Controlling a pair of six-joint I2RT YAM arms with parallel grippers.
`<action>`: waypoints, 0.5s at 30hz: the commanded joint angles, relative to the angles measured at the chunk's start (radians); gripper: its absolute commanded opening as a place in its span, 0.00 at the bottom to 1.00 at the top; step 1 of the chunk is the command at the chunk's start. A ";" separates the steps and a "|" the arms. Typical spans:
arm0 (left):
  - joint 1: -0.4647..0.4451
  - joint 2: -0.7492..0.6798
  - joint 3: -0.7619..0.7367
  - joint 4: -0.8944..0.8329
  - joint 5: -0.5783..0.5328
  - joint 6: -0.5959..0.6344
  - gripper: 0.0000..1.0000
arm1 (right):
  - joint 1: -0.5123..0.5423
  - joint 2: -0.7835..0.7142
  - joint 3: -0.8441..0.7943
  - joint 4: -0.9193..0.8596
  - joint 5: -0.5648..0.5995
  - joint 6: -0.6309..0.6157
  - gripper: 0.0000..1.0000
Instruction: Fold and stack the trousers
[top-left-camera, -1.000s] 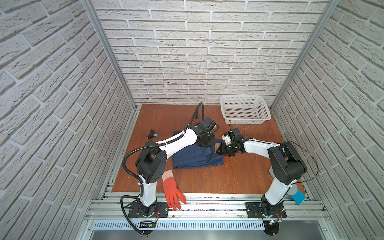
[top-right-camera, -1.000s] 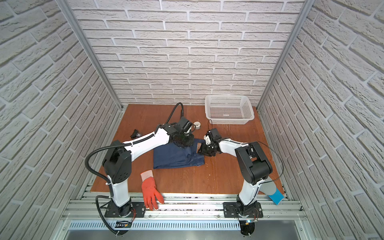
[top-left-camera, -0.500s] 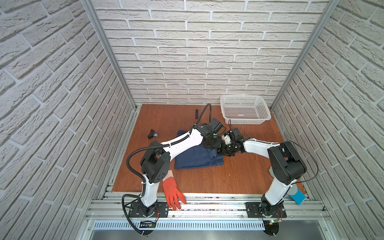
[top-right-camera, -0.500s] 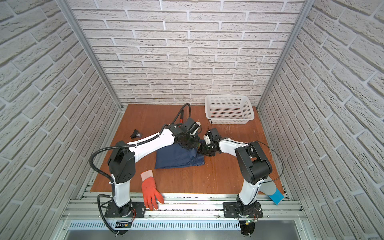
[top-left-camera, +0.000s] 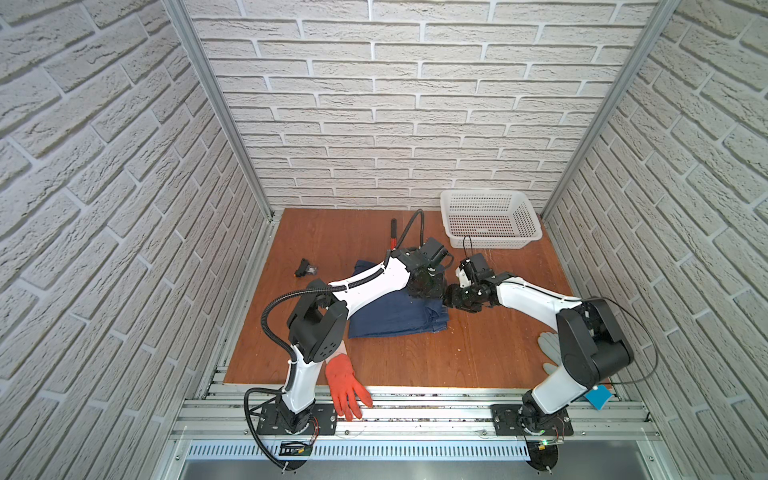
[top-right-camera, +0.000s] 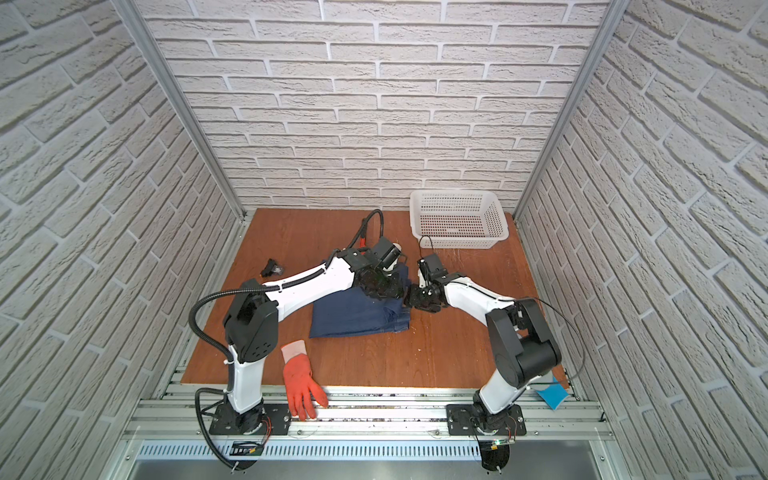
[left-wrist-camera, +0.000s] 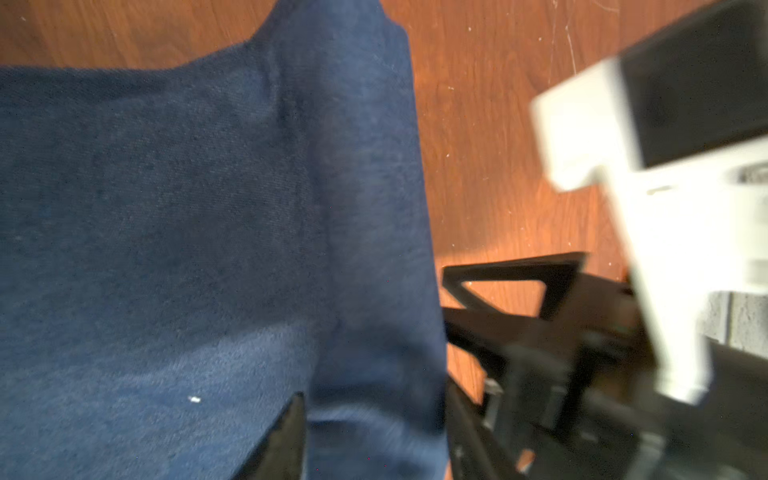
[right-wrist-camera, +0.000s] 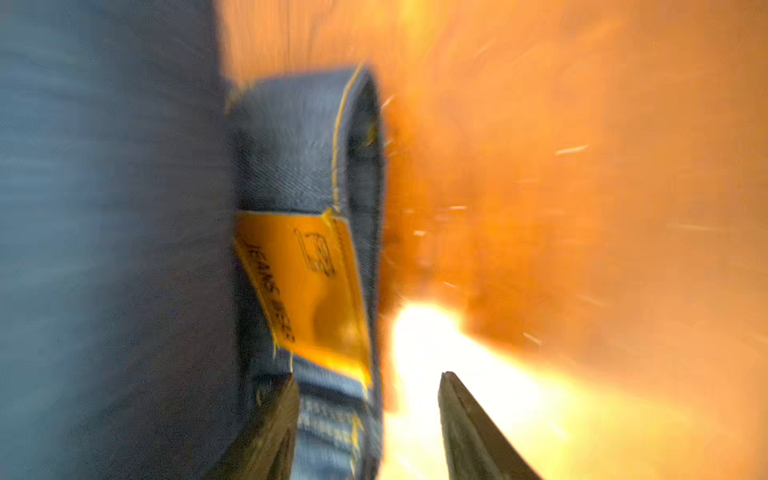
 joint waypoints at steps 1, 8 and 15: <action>0.006 -0.112 0.023 0.011 -0.029 0.041 0.62 | -0.002 -0.098 0.031 -0.089 0.137 -0.003 0.58; 0.087 -0.293 -0.069 -0.014 -0.095 0.076 0.69 | 0.016 -0.139 0.119 -0.096 0.018 -0.049 0.58; 0.268 -0.403 -0.361 0.119 0.016 0.056 0.69 | 0.104 0.008 0.206 0.001 -0.113 -0.036 0.47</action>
